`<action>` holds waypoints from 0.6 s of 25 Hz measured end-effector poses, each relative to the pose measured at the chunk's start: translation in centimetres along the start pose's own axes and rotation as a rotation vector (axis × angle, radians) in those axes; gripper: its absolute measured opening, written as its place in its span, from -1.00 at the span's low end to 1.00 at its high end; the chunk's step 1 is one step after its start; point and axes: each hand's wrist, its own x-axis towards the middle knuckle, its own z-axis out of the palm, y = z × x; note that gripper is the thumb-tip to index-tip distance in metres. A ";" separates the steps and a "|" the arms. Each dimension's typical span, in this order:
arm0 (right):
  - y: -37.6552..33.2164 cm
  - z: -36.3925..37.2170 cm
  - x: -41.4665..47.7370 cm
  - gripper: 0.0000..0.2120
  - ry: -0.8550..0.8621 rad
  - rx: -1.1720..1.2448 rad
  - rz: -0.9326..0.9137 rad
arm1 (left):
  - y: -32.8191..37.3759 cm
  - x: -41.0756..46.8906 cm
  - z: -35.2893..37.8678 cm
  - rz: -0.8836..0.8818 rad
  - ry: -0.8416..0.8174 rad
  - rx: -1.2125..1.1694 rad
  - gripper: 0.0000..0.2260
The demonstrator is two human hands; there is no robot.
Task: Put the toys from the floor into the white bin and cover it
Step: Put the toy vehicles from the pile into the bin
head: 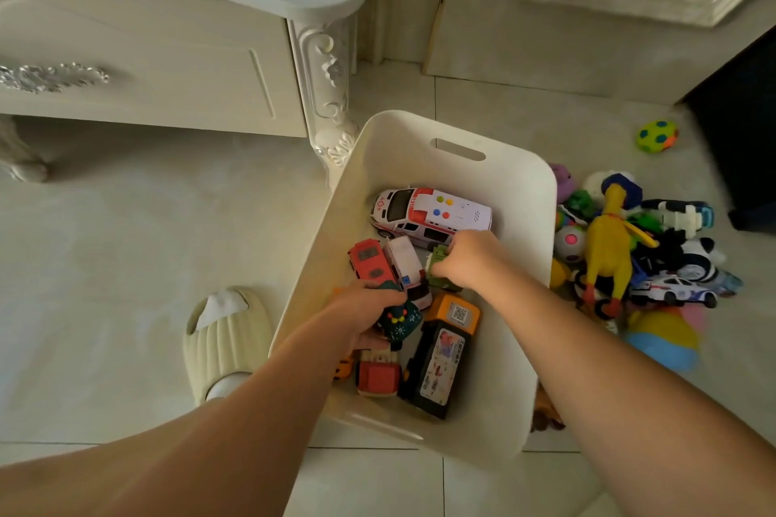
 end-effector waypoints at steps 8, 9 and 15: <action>-0.8 1.4 1.0 -0.32 0.040 -0.024 0.066 | -0.5 0.6 -0.2 -0.002 0.012 0.019 -0.73; -1.0 1.2 1.0 -0.31 -0.002 -0.046 0.080 | -0.6 0.5 -0.2 -0.002 0.013 0.025 -0.72; -1.0 0.3 2.4 -0.22 -0.162 -0.094 0.135 | -0.8 0.9 -0.5 -0.004 0.024 0.037 -0.65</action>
